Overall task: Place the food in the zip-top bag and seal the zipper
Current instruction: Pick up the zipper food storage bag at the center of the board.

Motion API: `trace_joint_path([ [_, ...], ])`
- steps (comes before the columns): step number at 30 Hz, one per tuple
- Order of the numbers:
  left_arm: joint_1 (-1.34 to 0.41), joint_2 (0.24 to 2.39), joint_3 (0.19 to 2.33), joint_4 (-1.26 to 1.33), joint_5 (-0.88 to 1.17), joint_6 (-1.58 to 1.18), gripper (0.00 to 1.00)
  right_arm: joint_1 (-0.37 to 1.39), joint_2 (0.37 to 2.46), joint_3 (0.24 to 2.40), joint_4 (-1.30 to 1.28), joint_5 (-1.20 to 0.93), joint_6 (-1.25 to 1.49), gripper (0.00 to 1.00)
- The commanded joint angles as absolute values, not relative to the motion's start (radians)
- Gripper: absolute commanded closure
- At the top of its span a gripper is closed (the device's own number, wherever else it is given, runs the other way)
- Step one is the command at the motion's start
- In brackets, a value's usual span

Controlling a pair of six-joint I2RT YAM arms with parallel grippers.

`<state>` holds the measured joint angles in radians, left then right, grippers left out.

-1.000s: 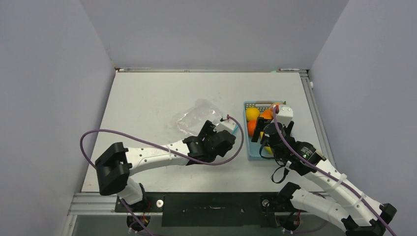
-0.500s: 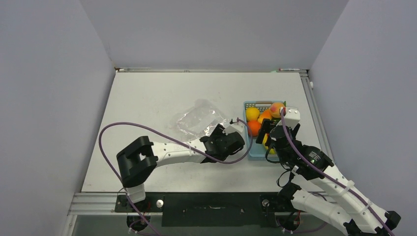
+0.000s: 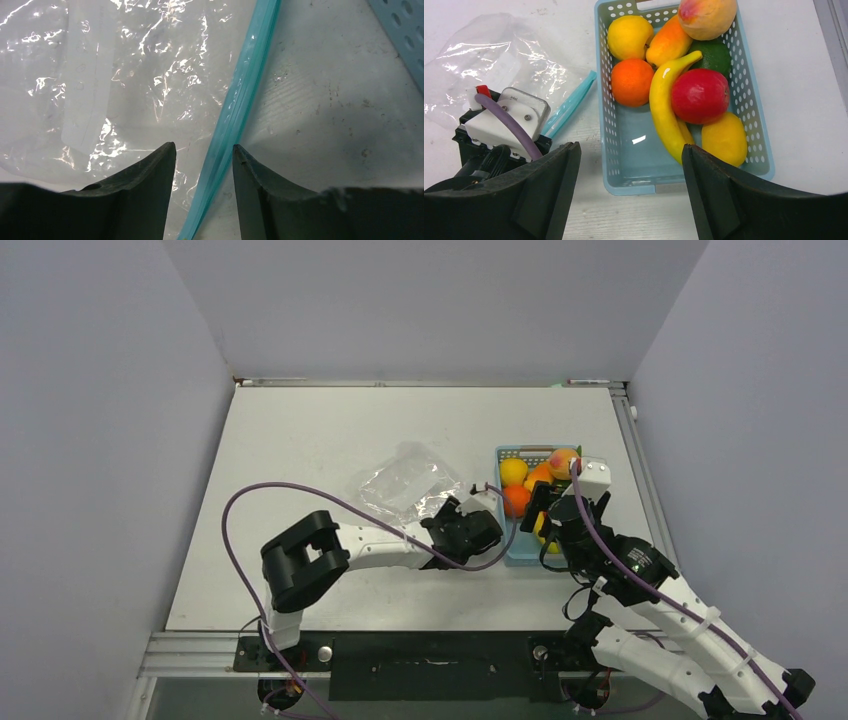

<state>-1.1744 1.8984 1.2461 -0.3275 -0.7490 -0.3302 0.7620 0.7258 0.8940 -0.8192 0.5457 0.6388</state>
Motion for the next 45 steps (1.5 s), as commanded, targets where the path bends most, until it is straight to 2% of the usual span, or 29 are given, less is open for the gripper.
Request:
trace_joint_path([
  [1,-1.172,1.925,1.291,-0.272,-0.813,-0.332,0.58,0.767,0.736,0.916,-0.798,0.558,0.636,0.25],
  [13,-1.173,1.991,1.325,-0.266,-0.871,-0.314,0.69,0.769,0.737,0.909,-0.789,0.555,0.633,0.25],
  [25,-1.174,2.017,1.337,-0.258,-0.905,-0.300,0.92,0.767,0.732,0.910,-0.792,0.556,0.629,0.24],
  [27,-1.175,2.019,1.338,-0.254,-0.914,-0.291,1.00,0.767,0.729,0.911,-0.794,0.556,0.629,0.24],
  [45,-1.184,1.875,1.340,-0.317,-0.948,-0.254,1.00,0.768,0.745,0.933,-0.773,0.538,0.631,0.24],
])
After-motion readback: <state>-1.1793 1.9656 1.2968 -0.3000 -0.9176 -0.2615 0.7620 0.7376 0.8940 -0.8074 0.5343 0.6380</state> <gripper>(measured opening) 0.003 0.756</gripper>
